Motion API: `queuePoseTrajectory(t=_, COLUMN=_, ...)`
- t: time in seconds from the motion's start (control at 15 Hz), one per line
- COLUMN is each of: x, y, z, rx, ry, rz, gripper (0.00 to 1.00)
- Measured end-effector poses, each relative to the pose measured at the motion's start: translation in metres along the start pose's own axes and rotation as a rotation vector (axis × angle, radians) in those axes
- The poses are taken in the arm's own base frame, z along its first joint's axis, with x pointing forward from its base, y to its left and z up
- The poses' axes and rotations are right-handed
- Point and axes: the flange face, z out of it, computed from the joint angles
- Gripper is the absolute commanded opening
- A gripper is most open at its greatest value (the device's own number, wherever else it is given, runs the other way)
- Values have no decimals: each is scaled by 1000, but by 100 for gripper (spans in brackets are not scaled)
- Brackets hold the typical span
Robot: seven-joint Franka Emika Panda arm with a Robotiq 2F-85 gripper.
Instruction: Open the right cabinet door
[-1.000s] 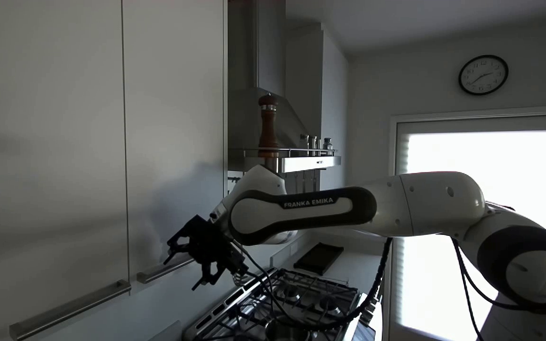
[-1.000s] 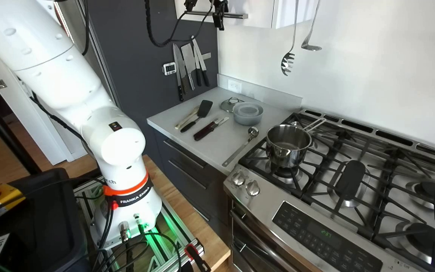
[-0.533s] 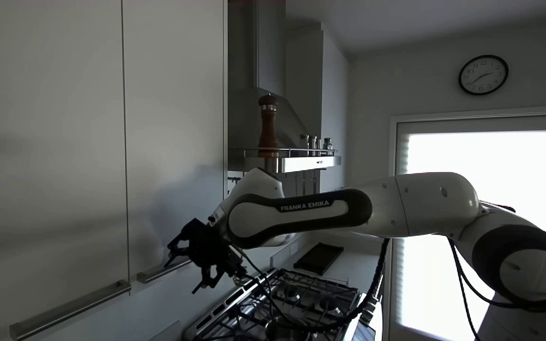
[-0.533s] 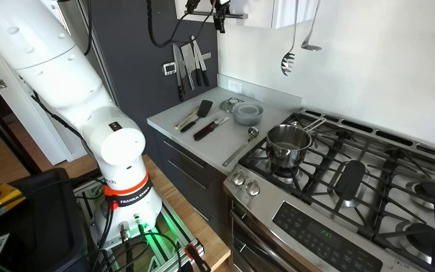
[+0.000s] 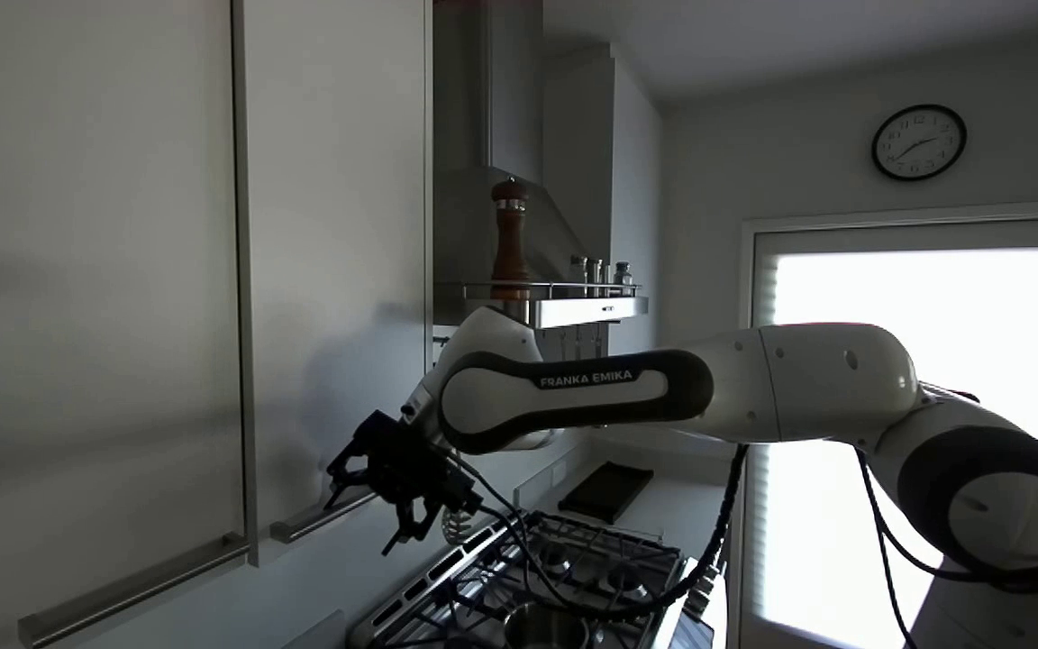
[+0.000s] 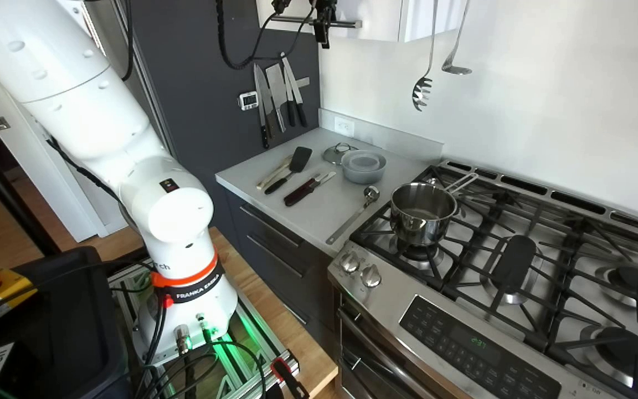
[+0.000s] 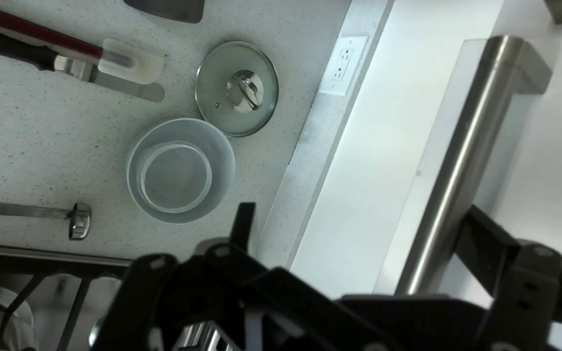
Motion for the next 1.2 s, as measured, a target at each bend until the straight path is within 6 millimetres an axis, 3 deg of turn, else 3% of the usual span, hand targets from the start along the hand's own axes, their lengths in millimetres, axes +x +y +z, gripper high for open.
queuePoseTrajectory(t=0.8, x=16, y=22, z=-16, rx=-70, ry=-44, rz=-314, gripper=100)
queuePoseTrajectory(t=1.2, x=23, y=47, z=-25, rx=-56, ry=-102, rz=-232, gripper=100)
